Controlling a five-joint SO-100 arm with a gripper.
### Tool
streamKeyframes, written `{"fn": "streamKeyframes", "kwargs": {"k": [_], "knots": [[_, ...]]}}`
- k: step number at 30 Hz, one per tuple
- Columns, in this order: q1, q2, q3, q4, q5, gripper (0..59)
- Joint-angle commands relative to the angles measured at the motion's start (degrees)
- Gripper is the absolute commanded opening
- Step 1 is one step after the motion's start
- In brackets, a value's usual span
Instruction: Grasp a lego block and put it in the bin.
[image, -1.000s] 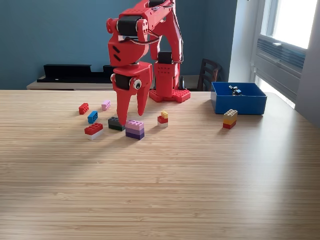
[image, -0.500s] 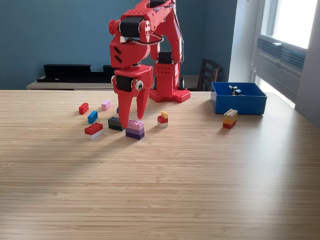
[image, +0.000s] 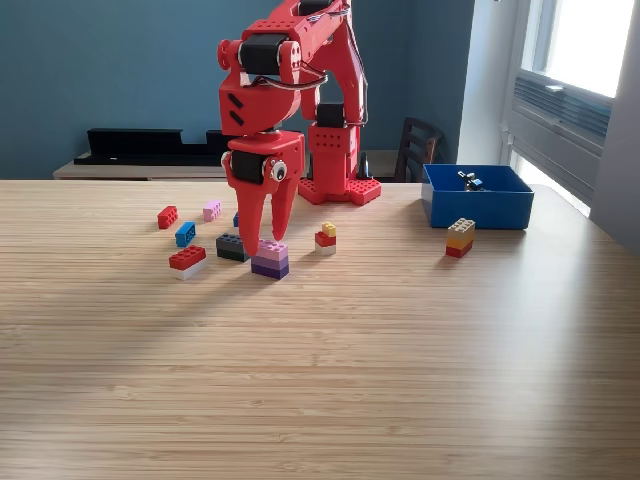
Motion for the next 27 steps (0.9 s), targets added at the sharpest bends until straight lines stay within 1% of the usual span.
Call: {"fn": "streamKeyframes", "kwargs": {"k": [1,11,27], "knots": [[-0.3,1.0,-1.8,-0.6,-0.4,20.2],[-0.5,1.0,-0.9,-1.2,-0.4,20.1],[-0.6,0.7,-1.8,-1.2,-0.2,20.6]]}}
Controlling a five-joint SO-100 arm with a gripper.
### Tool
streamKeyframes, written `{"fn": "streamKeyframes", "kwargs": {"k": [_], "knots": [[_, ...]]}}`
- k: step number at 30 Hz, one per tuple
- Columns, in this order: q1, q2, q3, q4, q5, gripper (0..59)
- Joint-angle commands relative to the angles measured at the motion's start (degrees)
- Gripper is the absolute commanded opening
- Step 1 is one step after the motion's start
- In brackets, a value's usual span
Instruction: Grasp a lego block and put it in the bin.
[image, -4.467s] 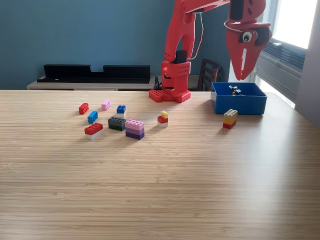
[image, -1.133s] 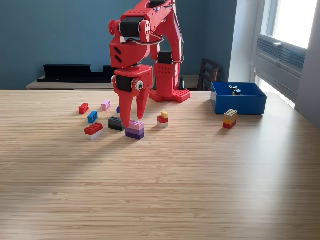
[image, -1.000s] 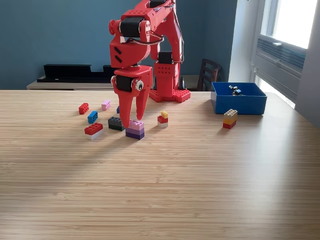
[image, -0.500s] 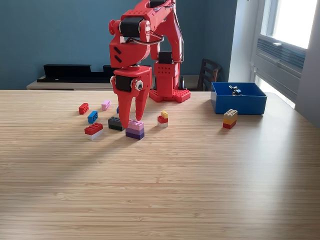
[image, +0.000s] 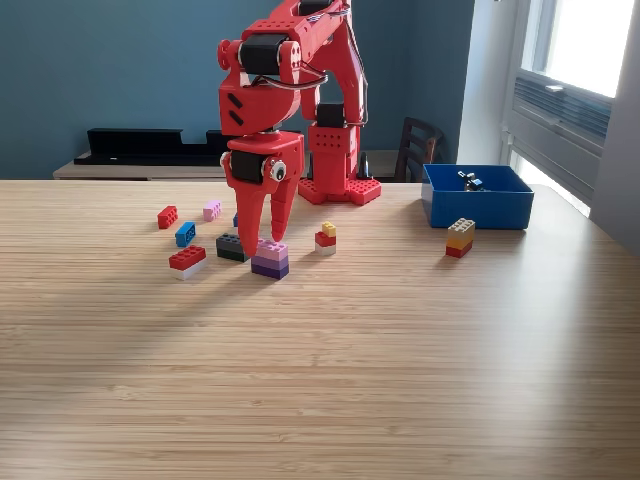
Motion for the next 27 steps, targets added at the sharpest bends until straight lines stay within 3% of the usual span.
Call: {"fn": "streamKeyframes", "kwargs": {"k": [1,13,16,21,27], "knots": [[-0.6,0.5,-2.0,-1.1,-0.1,20.6],[-0.2,-8.7,-5.7,-0.4,-0.2,20.1],[-0.1,-9.1,-5.9,-0.5,0.3,15.4],[-0.1,-9.2,-6.2,-0.6,1.5,0.1],[0.3,-8.5,-5.9,-0.6,1.8,0.1]]}}
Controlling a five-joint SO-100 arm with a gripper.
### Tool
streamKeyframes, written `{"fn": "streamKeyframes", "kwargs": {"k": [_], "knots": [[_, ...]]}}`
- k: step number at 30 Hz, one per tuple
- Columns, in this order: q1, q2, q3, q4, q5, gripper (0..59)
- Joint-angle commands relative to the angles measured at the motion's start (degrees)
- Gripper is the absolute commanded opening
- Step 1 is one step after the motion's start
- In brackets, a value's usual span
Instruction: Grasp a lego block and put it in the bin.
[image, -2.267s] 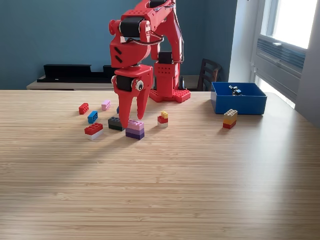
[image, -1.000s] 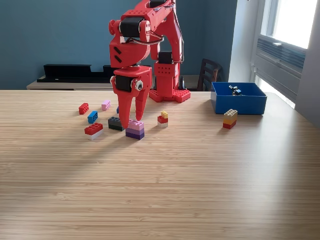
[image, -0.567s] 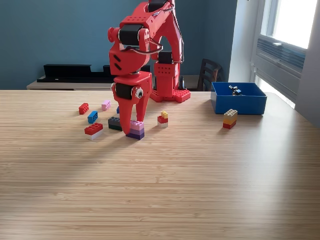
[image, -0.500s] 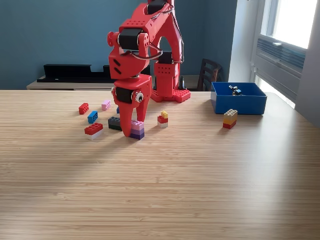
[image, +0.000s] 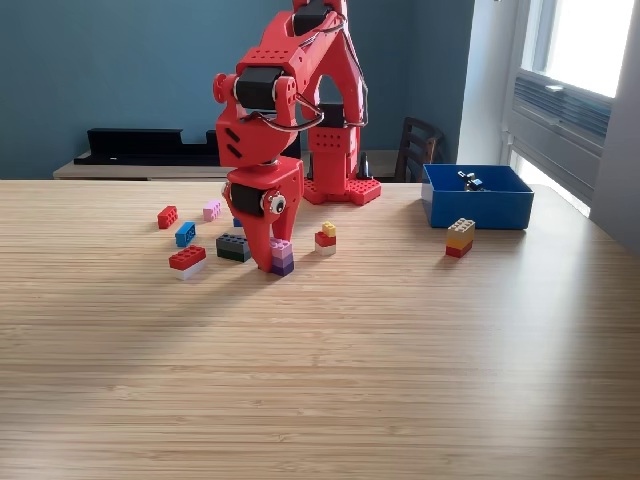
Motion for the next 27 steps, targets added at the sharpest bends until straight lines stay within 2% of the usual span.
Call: {"fn": "streamKeyframes", "kwargs": {"k": [1,5,8,12,16,21,27], "knots": [[0.4,1.3,-2.3,0.0,0.1,0.1],[0.4,1.5,-2.5,1.0,-0.9,0.1],[0.1,2.6,-10.4,6.8,-1.5,0.1],[-0.2,10.4,-17.1,9.1,-3.0,0.0],[-3.8,19.3,-20.0,12.1,-4.5,0.0],[-14.4,27.2,-18.8,16.6,-5.7,0.0],[-31.8,30.3,-10.1,16.7,-6.9,0.0]]}}
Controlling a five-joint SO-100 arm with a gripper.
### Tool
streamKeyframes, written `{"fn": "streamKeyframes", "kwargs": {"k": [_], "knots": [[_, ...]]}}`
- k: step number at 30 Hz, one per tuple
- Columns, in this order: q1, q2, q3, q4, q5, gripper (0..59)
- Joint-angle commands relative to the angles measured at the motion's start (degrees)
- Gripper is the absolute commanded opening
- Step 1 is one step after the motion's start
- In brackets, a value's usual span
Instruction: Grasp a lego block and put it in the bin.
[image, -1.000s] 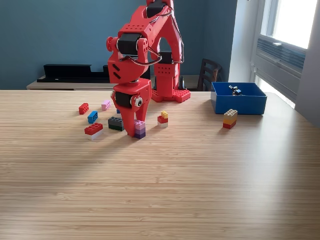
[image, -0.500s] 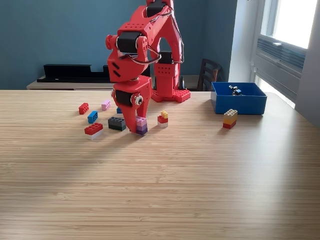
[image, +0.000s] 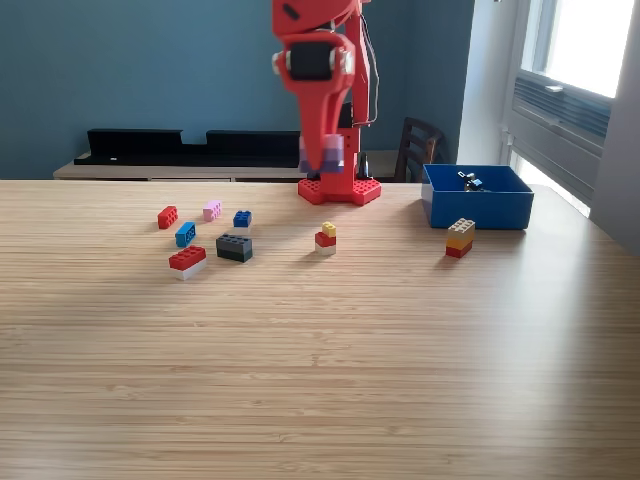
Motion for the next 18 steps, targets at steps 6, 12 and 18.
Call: {"fn": "streamKeyframes", "kwargs": {"k": [6,12,18], "knots": [[-30.9,6.3,5.8,1.3,-0.7,0.0],[-47.5,6.2,10.5,1.6,-5.4,0.0],[-60.7,6.2,18.5,1.0,-8.0,0.0]]}}
